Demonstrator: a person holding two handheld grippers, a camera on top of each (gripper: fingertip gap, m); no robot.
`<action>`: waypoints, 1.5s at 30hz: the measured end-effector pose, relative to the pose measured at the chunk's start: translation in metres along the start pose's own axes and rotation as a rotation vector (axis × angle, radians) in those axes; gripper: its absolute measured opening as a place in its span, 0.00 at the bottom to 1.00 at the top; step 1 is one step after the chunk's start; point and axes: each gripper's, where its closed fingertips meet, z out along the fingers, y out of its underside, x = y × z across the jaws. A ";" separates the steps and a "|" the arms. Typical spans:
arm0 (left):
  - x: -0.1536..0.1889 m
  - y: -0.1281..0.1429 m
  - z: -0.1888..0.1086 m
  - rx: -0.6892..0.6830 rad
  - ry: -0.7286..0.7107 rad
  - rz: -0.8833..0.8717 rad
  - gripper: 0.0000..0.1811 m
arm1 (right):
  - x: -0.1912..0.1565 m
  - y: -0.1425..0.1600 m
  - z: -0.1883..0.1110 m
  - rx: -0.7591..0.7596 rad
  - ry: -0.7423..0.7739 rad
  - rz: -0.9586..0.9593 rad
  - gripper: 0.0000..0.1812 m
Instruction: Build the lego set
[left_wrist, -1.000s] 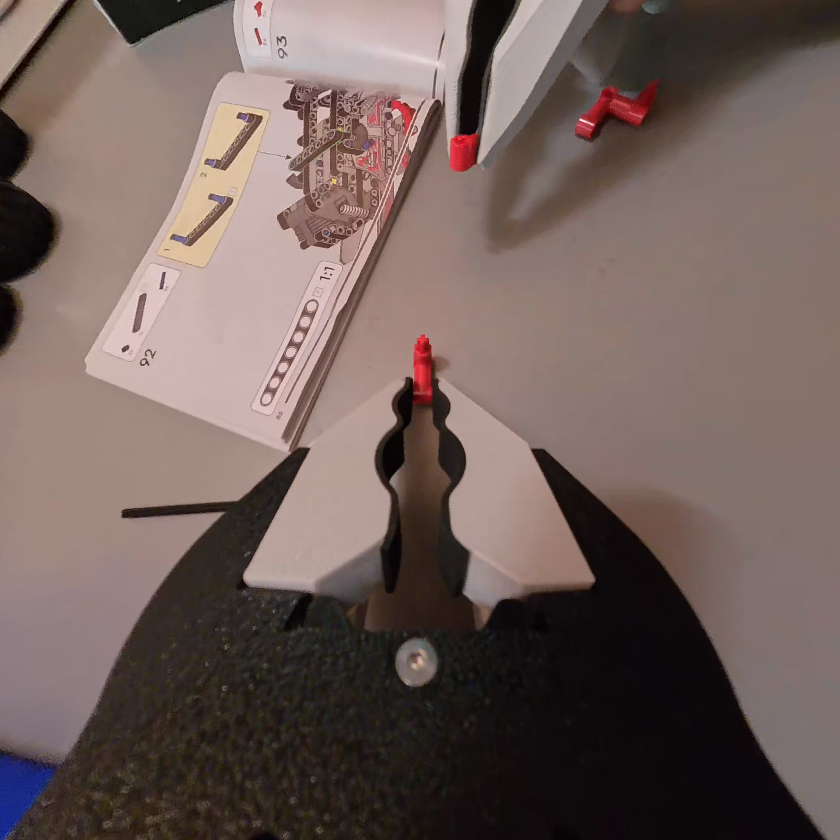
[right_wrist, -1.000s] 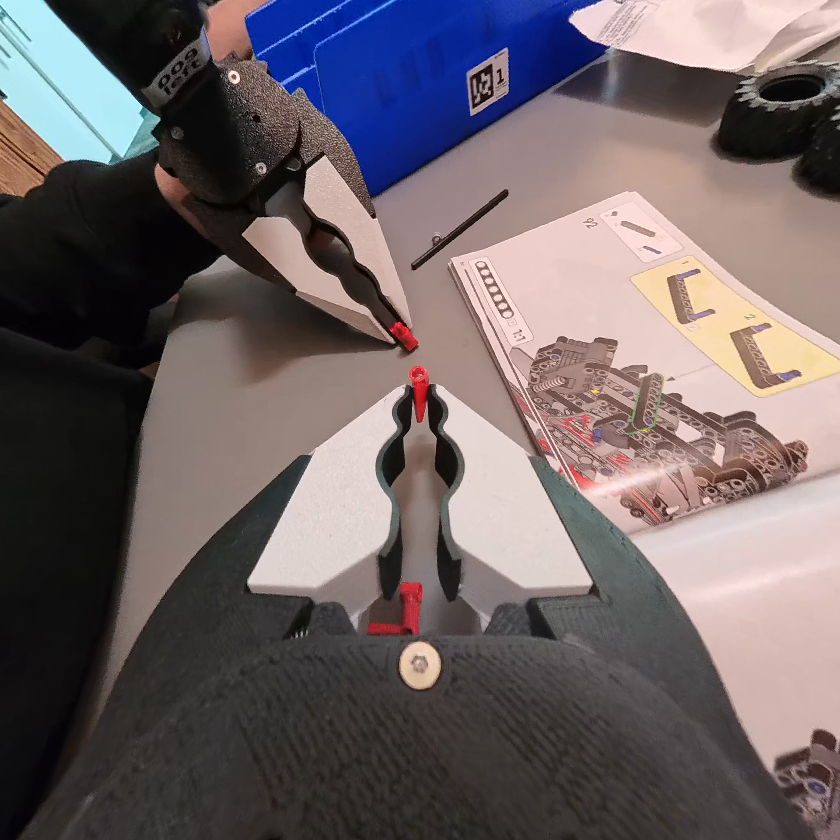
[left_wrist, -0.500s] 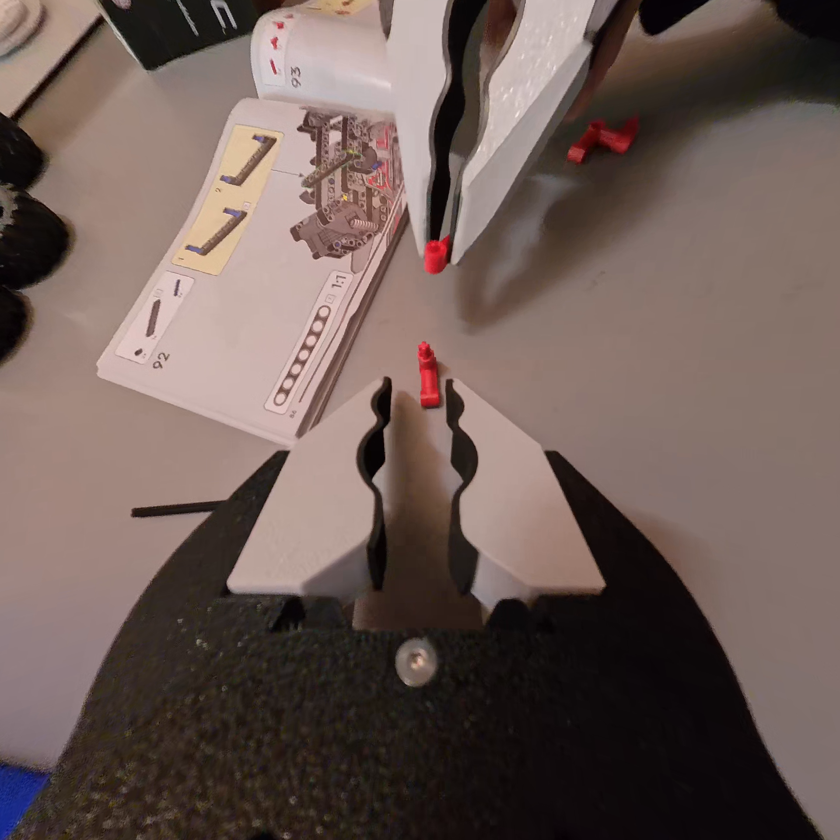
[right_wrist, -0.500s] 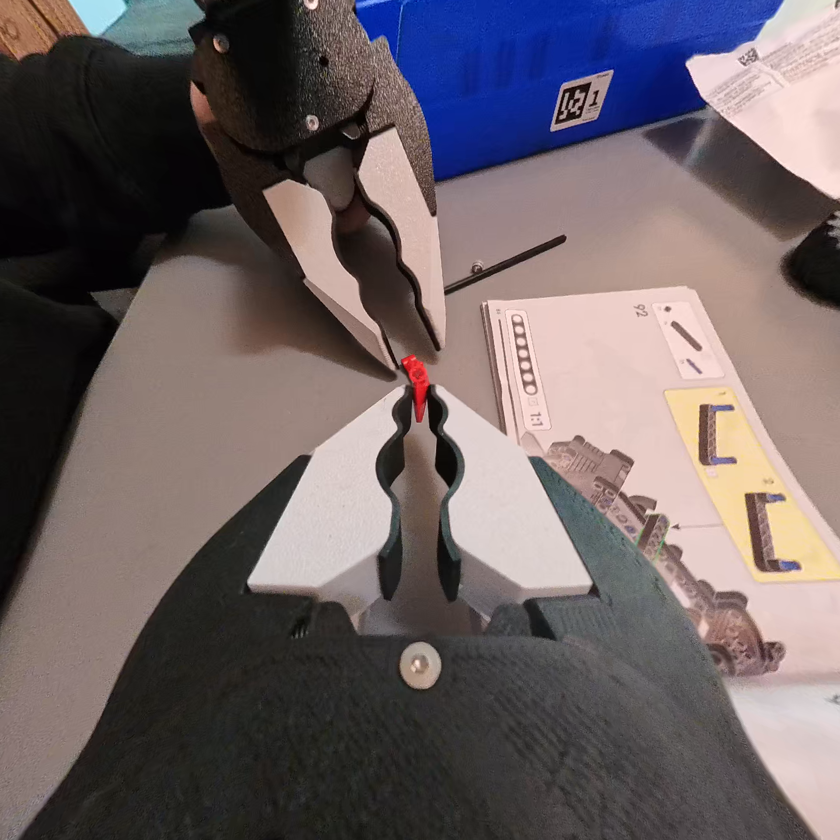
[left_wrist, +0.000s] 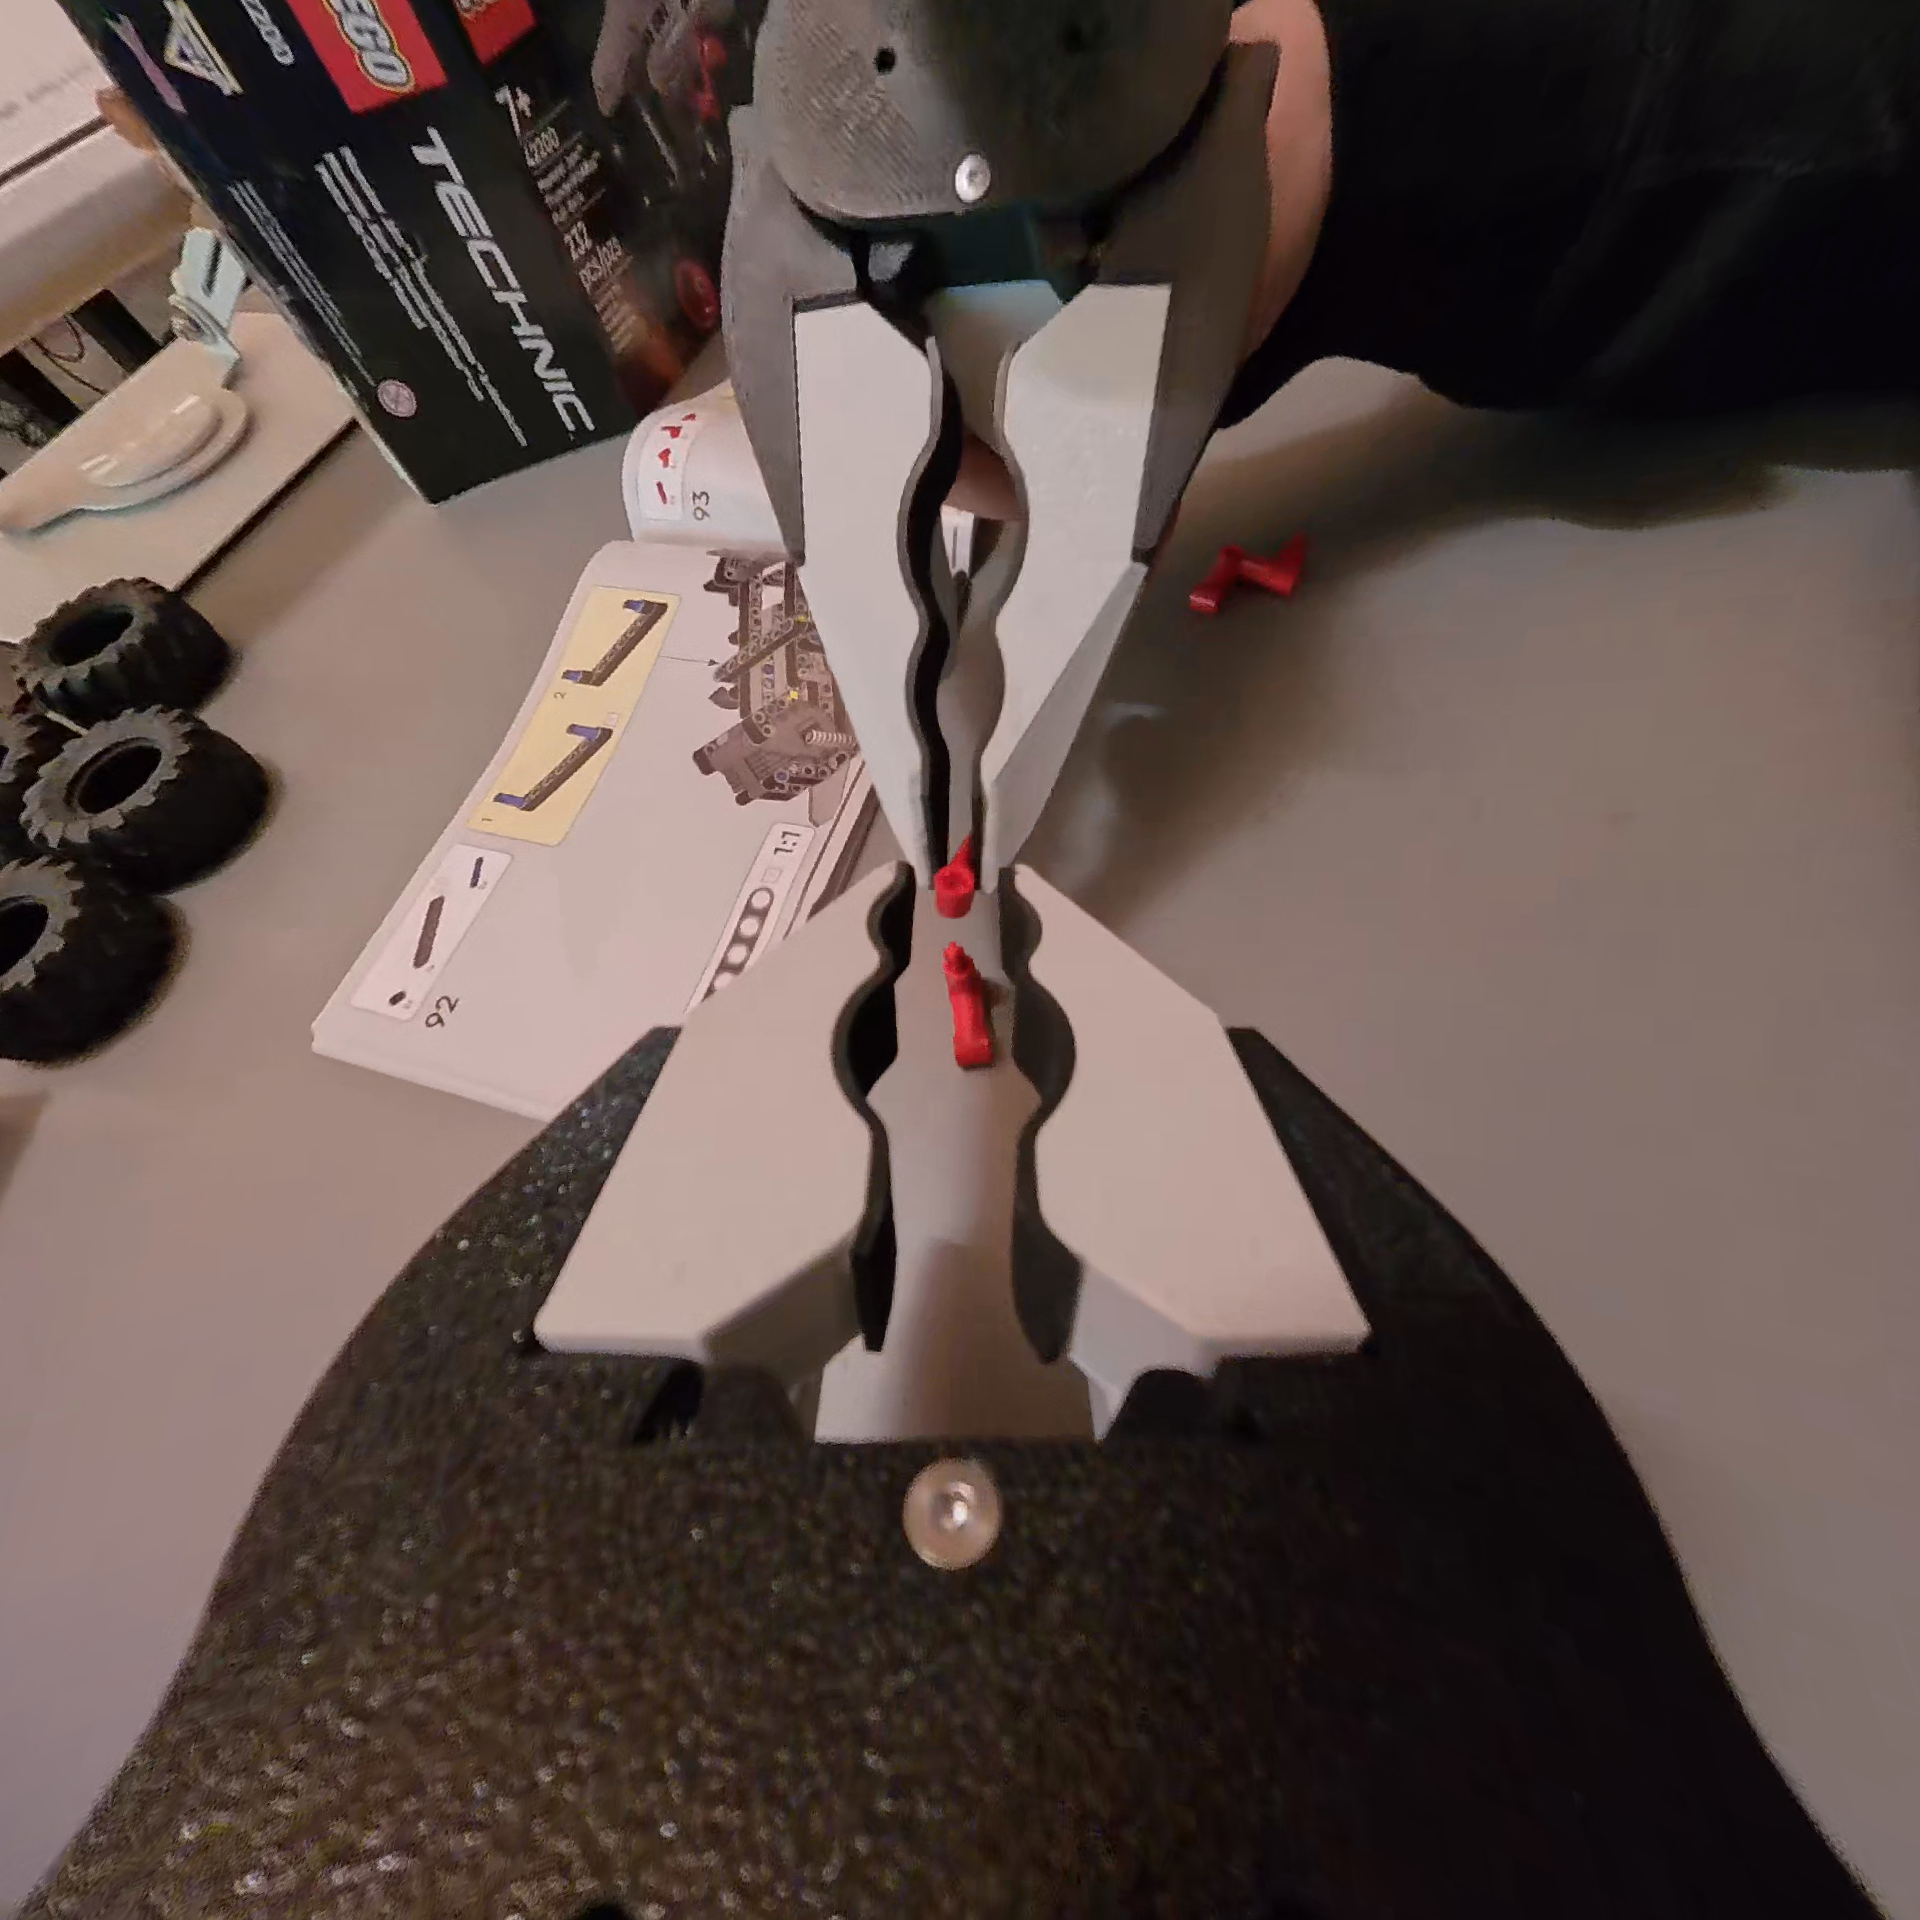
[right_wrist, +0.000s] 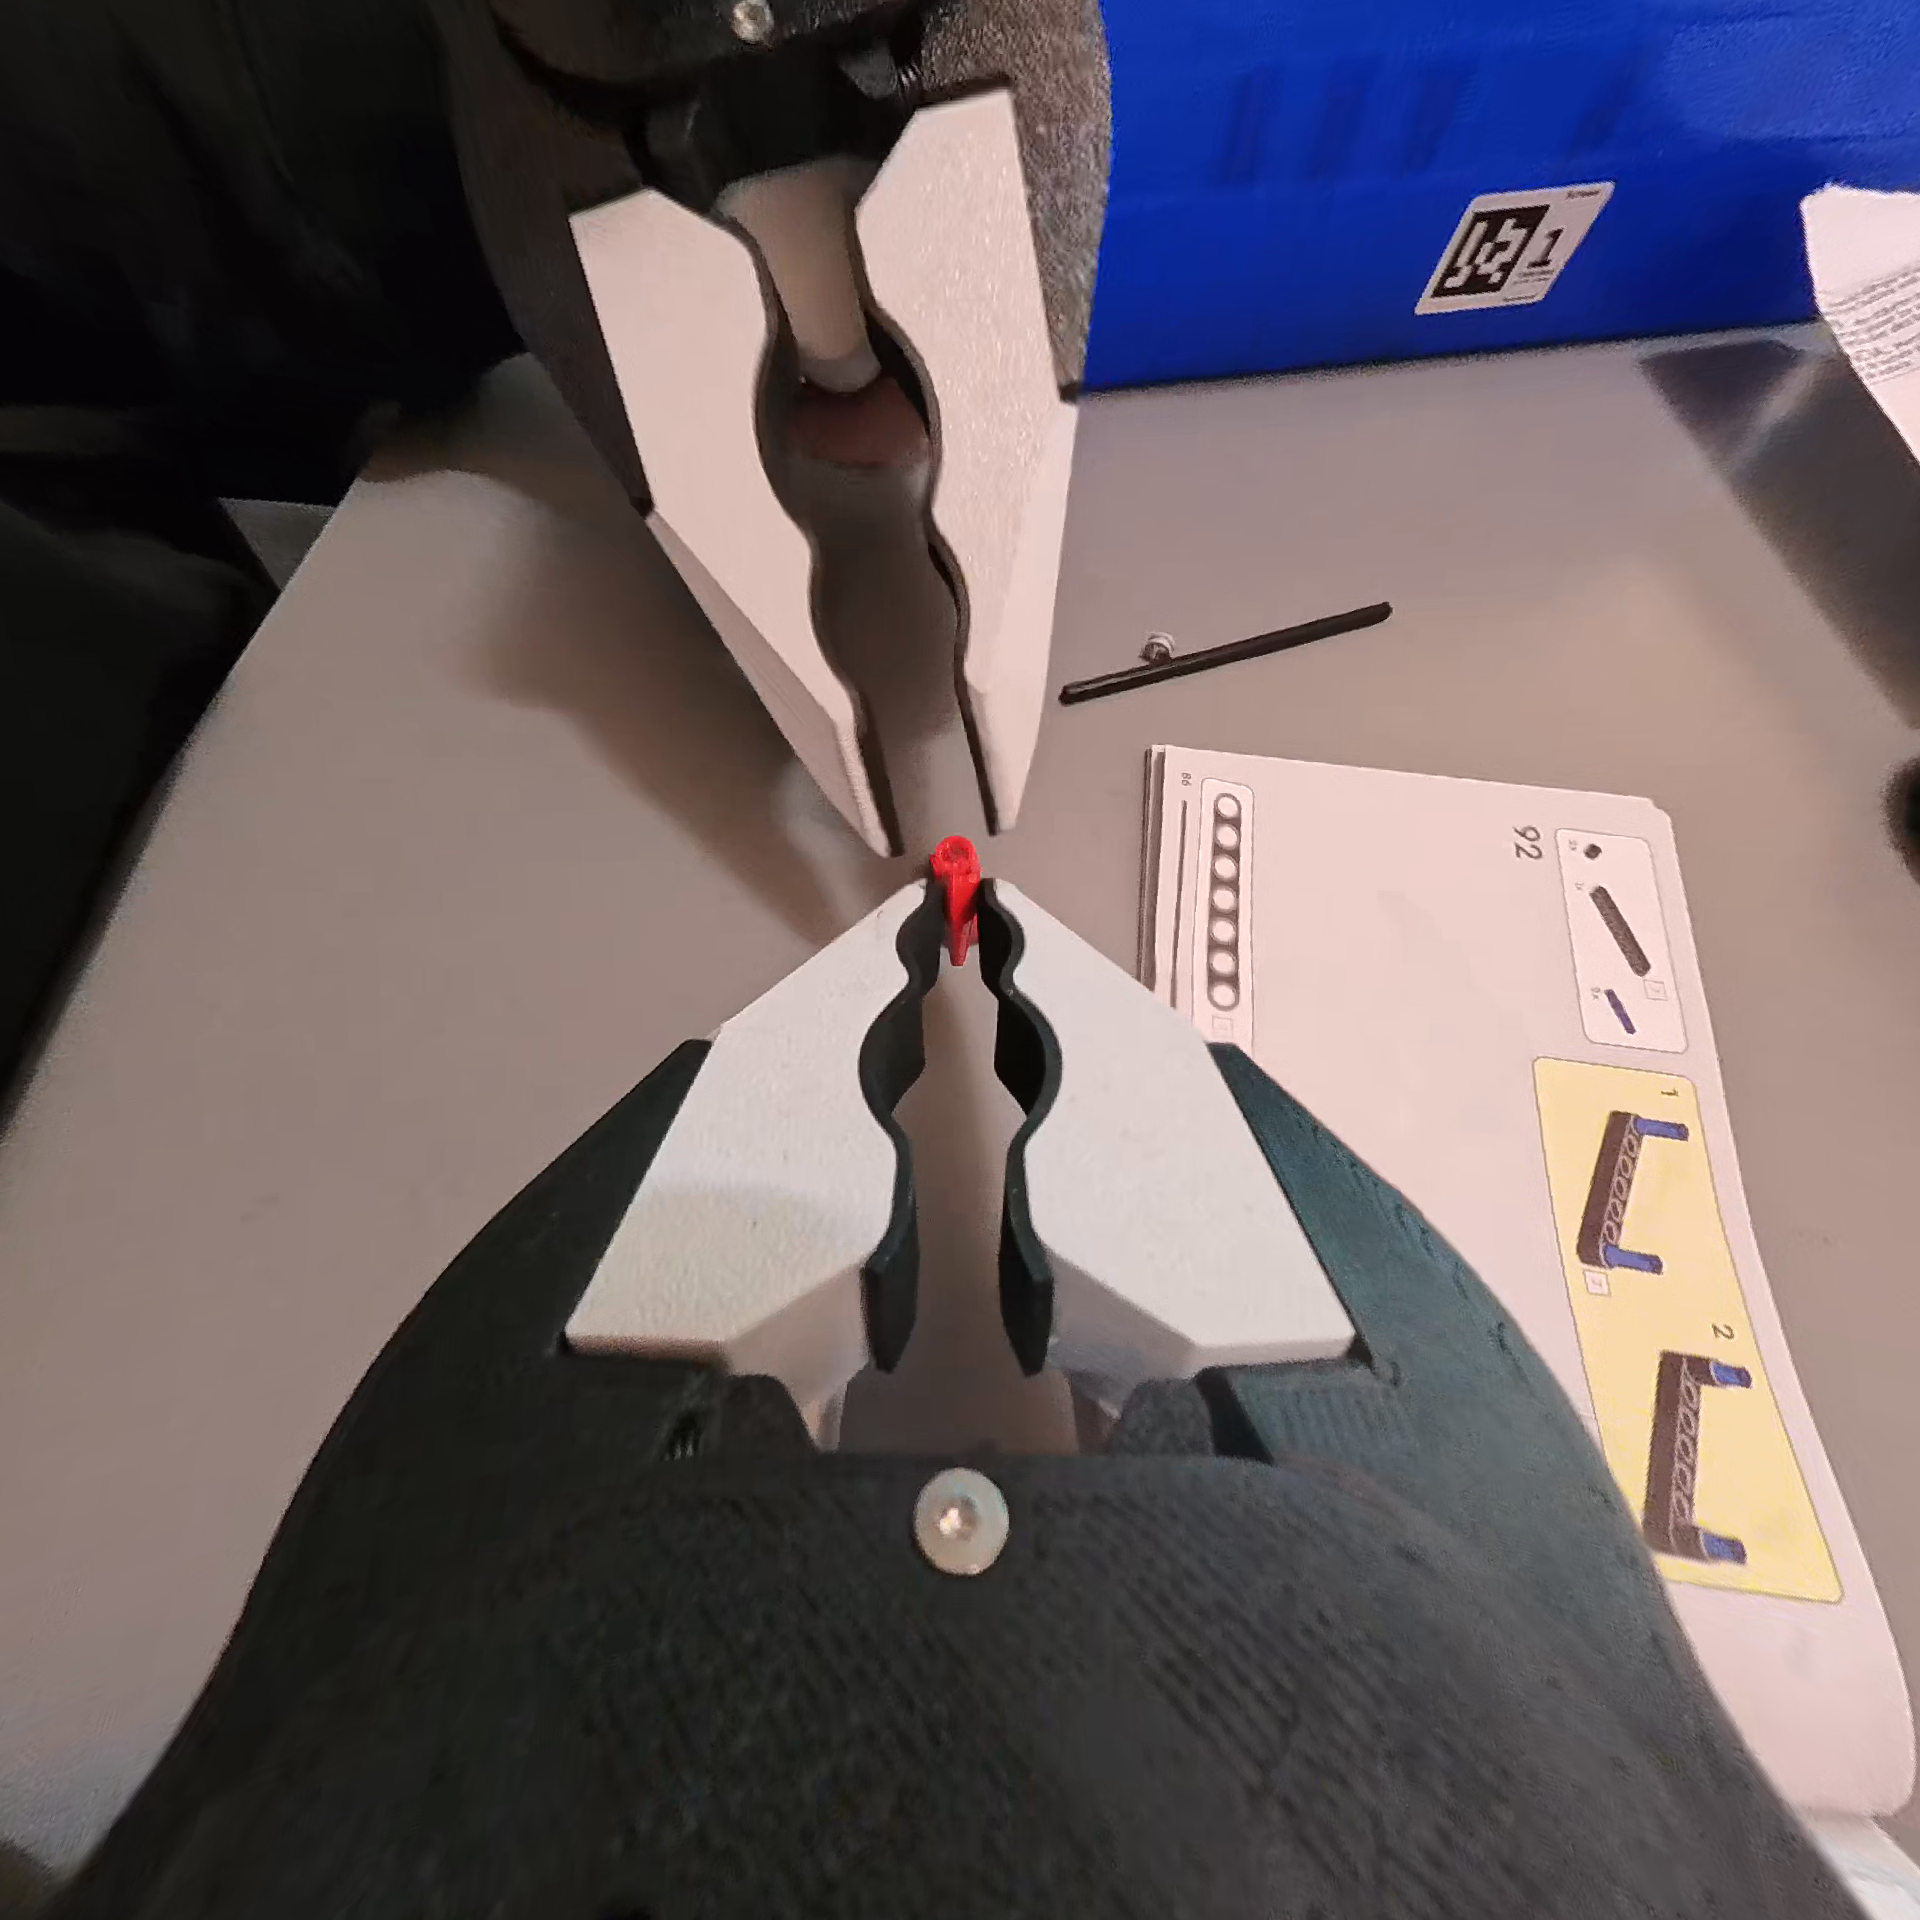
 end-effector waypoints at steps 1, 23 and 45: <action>-0.001 0.002 0.000 -0.012 -0.003 0.003 0.07 | -0.001 -0.002 0.000 0.005 -0.008 -0.009 0.03; -0.005 0.001 0.002 0.023 -0.062 -0.103 0.02 | 0.002 -0.008 -0.005 0.043 0.033 -0.114 0.02; -0.001 0.028 0.009 -0.110 -0.069 -0.056 0.06 | 0.001 0.006 0.006 -0.090 -0.138 -0.163 0.01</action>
